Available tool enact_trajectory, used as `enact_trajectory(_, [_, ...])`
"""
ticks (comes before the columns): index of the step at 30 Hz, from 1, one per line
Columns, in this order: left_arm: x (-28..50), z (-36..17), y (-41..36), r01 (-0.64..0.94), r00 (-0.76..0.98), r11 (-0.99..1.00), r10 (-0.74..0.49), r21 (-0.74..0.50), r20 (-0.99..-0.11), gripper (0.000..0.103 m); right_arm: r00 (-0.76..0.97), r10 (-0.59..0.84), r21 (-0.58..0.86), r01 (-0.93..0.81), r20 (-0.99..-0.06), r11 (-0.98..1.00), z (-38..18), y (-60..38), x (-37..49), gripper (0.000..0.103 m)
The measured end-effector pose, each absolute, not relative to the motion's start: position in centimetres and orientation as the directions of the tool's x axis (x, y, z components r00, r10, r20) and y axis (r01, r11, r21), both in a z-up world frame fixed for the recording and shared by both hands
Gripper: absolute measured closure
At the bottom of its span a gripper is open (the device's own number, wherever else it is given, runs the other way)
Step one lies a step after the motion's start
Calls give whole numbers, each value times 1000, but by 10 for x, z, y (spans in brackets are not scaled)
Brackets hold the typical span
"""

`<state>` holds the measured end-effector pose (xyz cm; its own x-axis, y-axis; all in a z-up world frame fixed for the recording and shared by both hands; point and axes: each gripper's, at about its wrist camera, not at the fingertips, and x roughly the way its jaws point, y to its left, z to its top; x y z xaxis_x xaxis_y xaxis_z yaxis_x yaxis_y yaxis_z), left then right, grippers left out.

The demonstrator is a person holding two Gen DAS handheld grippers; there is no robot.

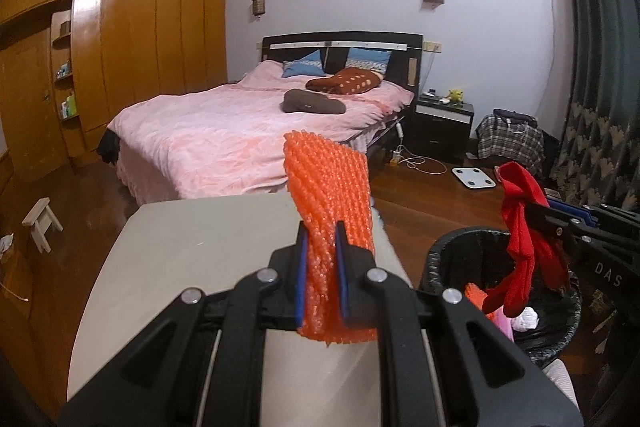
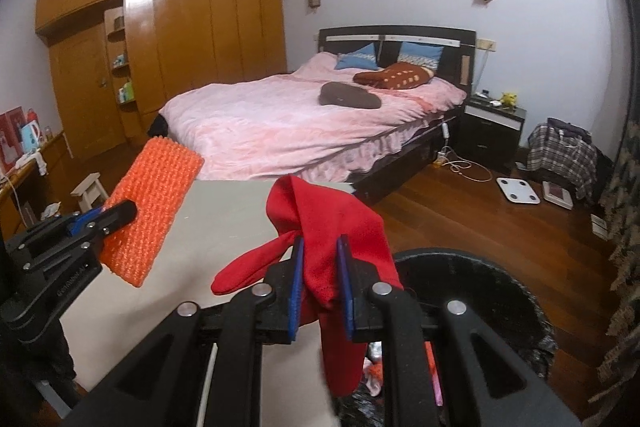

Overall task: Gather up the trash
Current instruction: 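Move both tools over the bin and release the orange pad and red glove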

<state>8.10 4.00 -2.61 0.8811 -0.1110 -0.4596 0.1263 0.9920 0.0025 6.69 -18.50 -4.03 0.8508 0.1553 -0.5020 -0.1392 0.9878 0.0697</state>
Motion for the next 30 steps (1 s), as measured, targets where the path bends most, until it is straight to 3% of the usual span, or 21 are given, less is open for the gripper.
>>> enact_trajectory(12, [73, -28, -7, 246, 863, 969, -213, 14, -458, 91, 865, 64, 81, -28, -498, 996, -45, -233, 48, 86])
enact_trajectory(30, [106, -70, -95, 457, 749, 889, -399, -24, -529, 91, 827, -88, 67, 150, -555, 986, -83, -320, 44, 86])
